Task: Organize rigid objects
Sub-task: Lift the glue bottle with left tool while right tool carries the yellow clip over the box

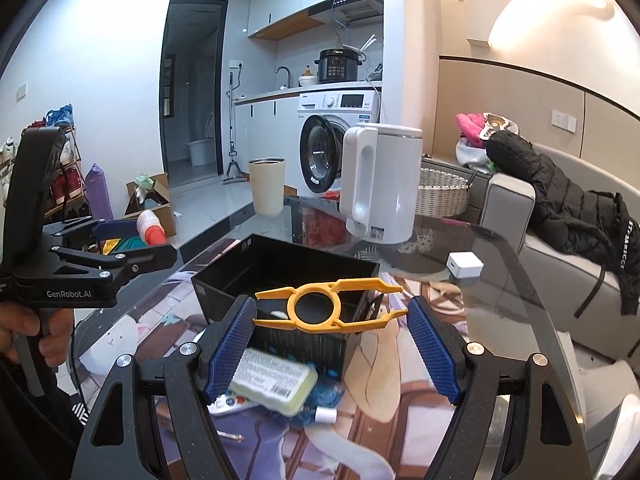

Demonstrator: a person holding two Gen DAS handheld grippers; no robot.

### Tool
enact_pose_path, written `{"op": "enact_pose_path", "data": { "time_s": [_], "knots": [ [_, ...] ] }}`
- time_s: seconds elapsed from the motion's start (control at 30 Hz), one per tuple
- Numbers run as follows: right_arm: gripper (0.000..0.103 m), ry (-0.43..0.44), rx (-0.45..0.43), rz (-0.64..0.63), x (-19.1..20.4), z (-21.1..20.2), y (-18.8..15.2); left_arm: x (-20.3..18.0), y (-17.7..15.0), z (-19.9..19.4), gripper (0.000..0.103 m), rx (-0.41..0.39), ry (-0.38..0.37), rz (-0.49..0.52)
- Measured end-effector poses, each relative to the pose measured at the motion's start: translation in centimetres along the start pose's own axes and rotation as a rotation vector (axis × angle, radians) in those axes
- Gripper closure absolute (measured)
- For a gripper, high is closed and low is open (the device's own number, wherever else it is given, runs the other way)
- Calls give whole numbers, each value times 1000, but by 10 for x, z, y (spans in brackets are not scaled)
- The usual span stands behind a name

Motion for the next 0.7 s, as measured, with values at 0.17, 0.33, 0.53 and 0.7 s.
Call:
{"op": "enact_pose_path", "data": {
  "time_s": [0.17, 0.33, 0.53, 0.7],
  "knots": [
    [24, 9, -12, -7, -1, 11, 5, 2, 6, 14, 17, -15, -2, -15],
    [24, 20, -26, -1, -5, 23, 8, 2, 6, 28, 17, -18, -5, -7],
    [24, 36, -32, 13, -11, 39, 2, 2, 0, 43, 17, -13, -13, -9],
    [24, 47, -37, -10, -7, 49, -2, -2, -3, 52, 17, -14, -25, -6]
  ]
}}
Point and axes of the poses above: each gripper's, at about its wrist camera, not at the fingertips, and z roughly the way its jaws point, x to its left, y to its top, the point moved 3 cm from there along z, roughly the way its jaws point, and after that the axes turned 9 degrees about -x, right-handed, at the moved point
